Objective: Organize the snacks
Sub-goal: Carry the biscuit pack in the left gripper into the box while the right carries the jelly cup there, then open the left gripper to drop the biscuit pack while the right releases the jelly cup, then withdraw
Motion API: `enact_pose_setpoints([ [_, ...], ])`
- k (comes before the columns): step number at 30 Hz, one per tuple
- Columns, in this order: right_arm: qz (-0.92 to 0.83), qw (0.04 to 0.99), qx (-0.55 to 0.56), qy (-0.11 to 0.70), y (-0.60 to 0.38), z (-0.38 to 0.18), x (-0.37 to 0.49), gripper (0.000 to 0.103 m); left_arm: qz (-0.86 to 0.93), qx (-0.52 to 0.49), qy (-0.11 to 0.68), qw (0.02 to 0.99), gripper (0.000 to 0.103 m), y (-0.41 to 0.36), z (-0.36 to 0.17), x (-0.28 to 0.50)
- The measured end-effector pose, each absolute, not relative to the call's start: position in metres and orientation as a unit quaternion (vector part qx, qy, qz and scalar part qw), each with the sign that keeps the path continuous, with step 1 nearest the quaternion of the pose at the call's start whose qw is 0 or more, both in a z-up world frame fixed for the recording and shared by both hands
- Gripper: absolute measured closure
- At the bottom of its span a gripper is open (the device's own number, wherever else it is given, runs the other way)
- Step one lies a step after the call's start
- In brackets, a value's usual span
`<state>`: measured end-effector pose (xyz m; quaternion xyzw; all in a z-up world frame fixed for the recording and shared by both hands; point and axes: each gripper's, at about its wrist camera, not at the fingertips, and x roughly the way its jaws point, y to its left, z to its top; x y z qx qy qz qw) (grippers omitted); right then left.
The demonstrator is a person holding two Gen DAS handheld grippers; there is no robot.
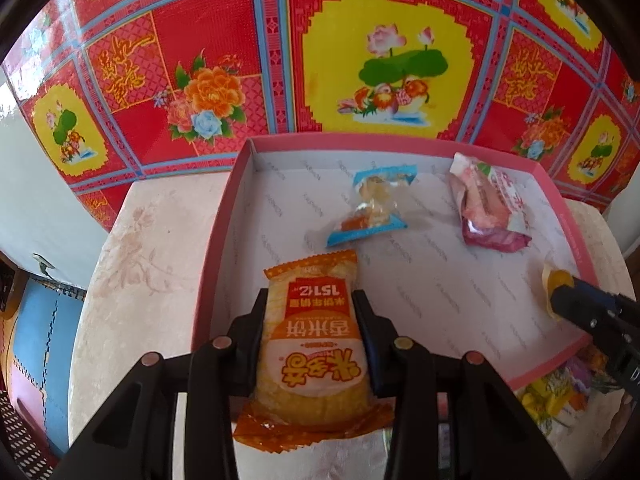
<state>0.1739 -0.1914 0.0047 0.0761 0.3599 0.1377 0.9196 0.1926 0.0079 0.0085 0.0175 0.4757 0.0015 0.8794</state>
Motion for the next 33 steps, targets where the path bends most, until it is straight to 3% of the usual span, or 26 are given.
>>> enact_pose_setpoints([
  [13, 0.123, 0.918, 0.079, 0.368, -0.188, 0.001, 0.185, 0.07, -0.005, 0.017, 0.476, 0.879, 0.062, 0.001, 0.005, 0.214],
  [17, 0.123, 0.92, 0.081, 0.364, -0.192, 0.003, 0.181, 0.058, -0.007, 0.029, 0.472, 0.881, 0.056, -0.005, 0.014, 0.21],
  [24, 0.124, 0.927, 0.075, 0.345, -0.195, 0.017, 0.164, 0.054, -0.012, 0.029, 0.465, 0.885, 0.043, -0.013, 0.035, 0.198],
  [33, 0.126, 0.933, 0.07, 0.329, -0.201, 0.028, 0.13, 0.049, -0.024, 0.002, 0.461, 0.887, 0.042, -0.012, 0.057, 0.154],
])
